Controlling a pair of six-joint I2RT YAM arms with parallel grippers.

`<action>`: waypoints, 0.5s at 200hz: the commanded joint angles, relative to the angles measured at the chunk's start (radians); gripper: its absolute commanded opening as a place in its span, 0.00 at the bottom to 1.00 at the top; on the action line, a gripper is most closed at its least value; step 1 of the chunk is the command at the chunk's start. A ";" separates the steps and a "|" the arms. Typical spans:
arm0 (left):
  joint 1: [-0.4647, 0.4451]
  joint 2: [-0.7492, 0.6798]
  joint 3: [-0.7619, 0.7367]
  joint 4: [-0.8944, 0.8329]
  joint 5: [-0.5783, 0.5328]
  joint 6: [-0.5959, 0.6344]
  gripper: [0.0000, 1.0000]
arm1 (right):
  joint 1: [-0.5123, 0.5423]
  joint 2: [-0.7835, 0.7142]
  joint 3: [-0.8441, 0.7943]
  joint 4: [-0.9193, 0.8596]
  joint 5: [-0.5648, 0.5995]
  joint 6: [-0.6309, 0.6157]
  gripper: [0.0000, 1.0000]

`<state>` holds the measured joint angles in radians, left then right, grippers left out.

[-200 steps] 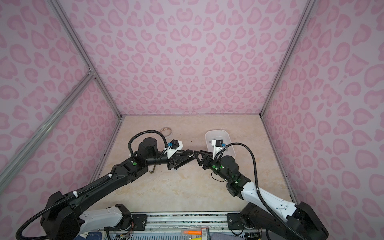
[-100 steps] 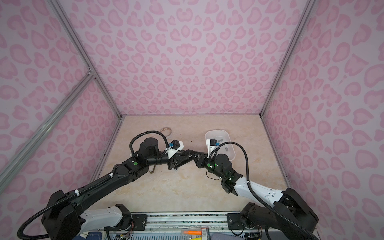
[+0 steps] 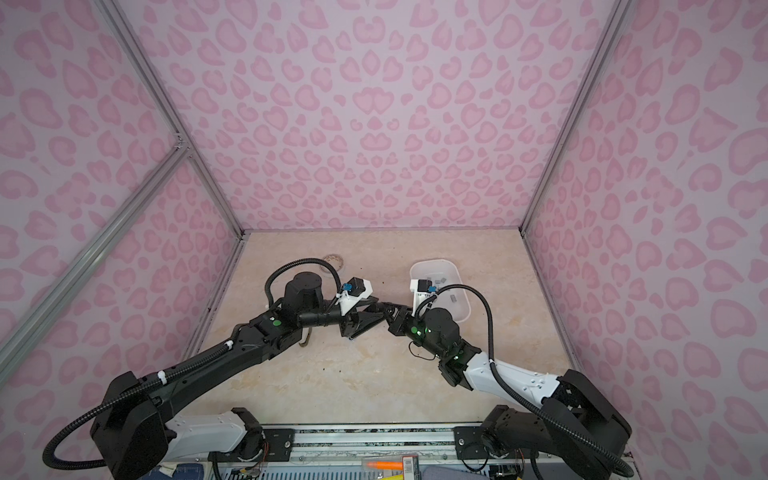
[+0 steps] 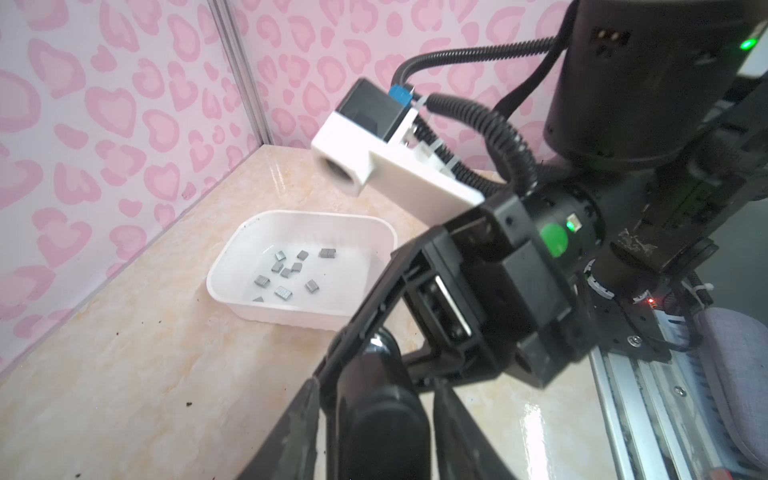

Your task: Load the staples into the stapler

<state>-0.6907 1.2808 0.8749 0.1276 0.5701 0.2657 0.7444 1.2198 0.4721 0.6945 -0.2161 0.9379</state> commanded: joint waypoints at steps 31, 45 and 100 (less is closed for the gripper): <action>-0.006 0.033 0.033 0.020 0.026 0.014 0.46 | 0.006 0.004 0.010 0.054 -0.006 0.001 0.00; -0.005 0.038 0.029 0.015 0.018 0.014 0.49 | 0.007 -0.001 0.008 0.050 -0.001 -0.004 0.00; -0.006 0.021 0.002 0.007 -0.006 0.014 0.50 | 0.006 -0.025 0.001 0.031 0.020 -0.014 0.00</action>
<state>-0.6956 1.3125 0.8860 0.1268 0.5694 0.2733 0.7502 1.2045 0.4747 0.6689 -0.2066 0.9237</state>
